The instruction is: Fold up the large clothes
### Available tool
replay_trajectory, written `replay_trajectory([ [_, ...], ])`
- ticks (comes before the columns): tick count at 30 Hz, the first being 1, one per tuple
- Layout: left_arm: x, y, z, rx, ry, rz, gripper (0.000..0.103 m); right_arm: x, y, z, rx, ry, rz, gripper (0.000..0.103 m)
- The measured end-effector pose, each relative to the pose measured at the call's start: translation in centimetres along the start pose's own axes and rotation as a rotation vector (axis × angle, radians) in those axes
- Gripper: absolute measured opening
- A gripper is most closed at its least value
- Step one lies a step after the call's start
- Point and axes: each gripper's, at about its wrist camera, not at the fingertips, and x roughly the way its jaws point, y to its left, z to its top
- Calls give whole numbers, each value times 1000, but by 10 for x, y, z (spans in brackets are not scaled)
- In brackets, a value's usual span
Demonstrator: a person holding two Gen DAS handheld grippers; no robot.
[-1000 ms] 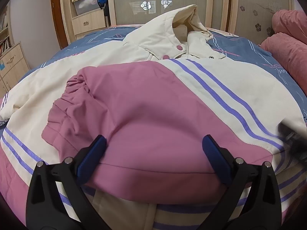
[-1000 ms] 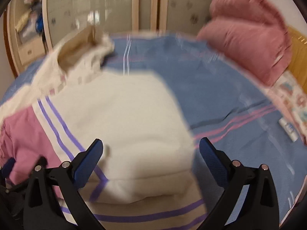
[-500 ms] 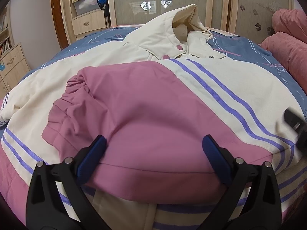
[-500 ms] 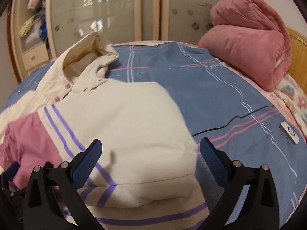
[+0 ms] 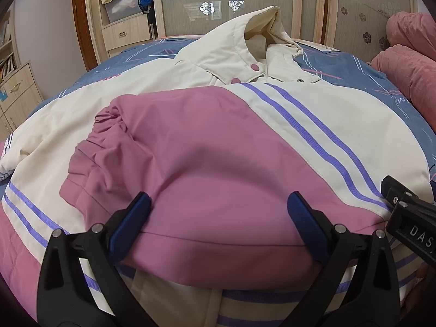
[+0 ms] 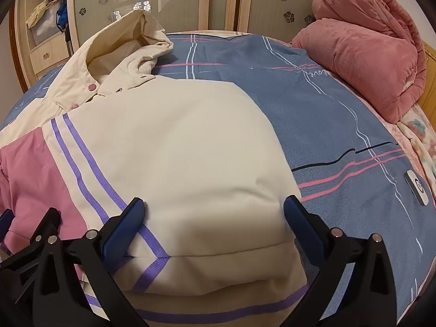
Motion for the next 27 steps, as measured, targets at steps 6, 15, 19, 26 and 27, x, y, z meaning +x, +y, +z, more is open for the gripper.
replay_trajectory([
  [6,0,0,0,0,0,1,101,0,1,0,1,0,1,102],
  [15,0,0,1,-1,3,-1,101,-1,0,-1,-1,0,0,102],
  [19,-12,5,12,-5,-16,-50,101,0,0,-1,-3,3,1,102],
  [26,22,18,27,31,112,-8,101,1,2,-2,-8,6,-4,102],
  [27,21,15,25,50,90,2,101,1,2,-2,-9,5,-6,102],
])
